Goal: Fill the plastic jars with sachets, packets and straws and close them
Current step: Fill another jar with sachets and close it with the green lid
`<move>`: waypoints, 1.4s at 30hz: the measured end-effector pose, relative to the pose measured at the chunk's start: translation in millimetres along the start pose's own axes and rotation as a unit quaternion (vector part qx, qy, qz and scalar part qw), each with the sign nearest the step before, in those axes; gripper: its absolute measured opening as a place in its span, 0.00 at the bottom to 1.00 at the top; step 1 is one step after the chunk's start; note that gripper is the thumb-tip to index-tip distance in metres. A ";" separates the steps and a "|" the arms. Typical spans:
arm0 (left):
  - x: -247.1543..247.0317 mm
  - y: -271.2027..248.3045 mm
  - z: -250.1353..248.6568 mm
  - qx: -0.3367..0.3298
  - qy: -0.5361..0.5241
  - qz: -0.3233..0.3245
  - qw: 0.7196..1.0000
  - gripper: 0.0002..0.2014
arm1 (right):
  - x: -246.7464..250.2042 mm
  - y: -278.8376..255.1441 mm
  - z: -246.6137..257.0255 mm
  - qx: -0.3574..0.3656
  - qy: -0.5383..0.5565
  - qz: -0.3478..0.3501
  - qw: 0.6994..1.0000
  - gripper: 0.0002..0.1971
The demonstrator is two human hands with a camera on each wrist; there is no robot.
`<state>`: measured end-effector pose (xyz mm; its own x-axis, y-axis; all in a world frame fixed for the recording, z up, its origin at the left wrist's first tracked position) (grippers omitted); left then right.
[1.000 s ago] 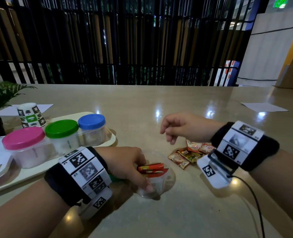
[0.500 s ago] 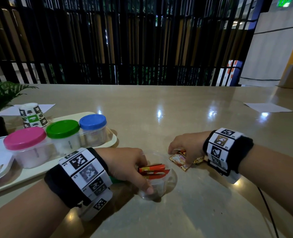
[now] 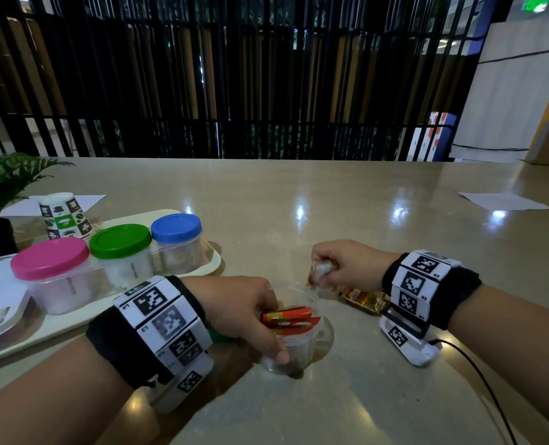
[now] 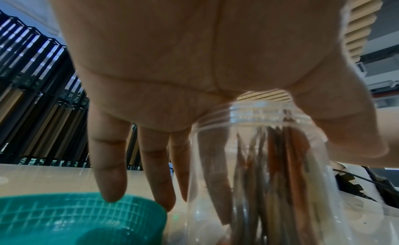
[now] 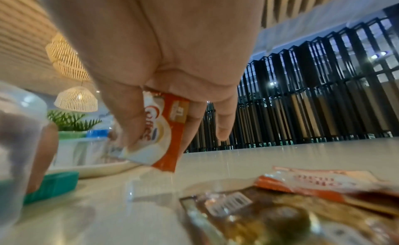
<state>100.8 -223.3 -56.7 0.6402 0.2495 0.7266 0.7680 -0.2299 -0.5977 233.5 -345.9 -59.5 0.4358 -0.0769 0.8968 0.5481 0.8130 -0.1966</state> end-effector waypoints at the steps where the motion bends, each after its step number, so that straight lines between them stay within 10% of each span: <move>1: 0.3 0.4 0.3 -0.001 0.000 0.001 1.000 0.29 | 4.7 -2.3 2.5 0.008 0.028 -0.023 0.999 0.09; 6: 0.2 1.8 2.4 0.000 -0.002 0.000 1.000 0.29 | 29.4 -21.8 25.4 0.049 0.161 -0.086 0.982 0.10; 14: 0.0 2.1 4.9 -0.009 -0.019 -0.004 1.000 0.27 | 35.5 -42.2 69.7 0.129 0.060 -0.108 0.984 0.11; 42: 1.1 2.6 2.6 -0.036 -0.006 -0.030 0.999 0.30 | -27.1 -36.2 99.2 0.084 -0.220 0.097 0.967 0.12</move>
<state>103.6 -221.1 -58.3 0.5930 0.2766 0.7562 0.8025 -0.2805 -0.5266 131.1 -316.0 -37.4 0.1520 0.3097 0.9386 0.3464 0.8727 -0.3441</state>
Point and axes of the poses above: each hand's wrist, its own y-axis towards the middle knuckle, its own x-axis out of the back of the hand, z = x × y, the point moved 5 cm from there along y, towards the middle knuckle, and after that the axes turned 10 degrees about z, right-handed, at the moved point
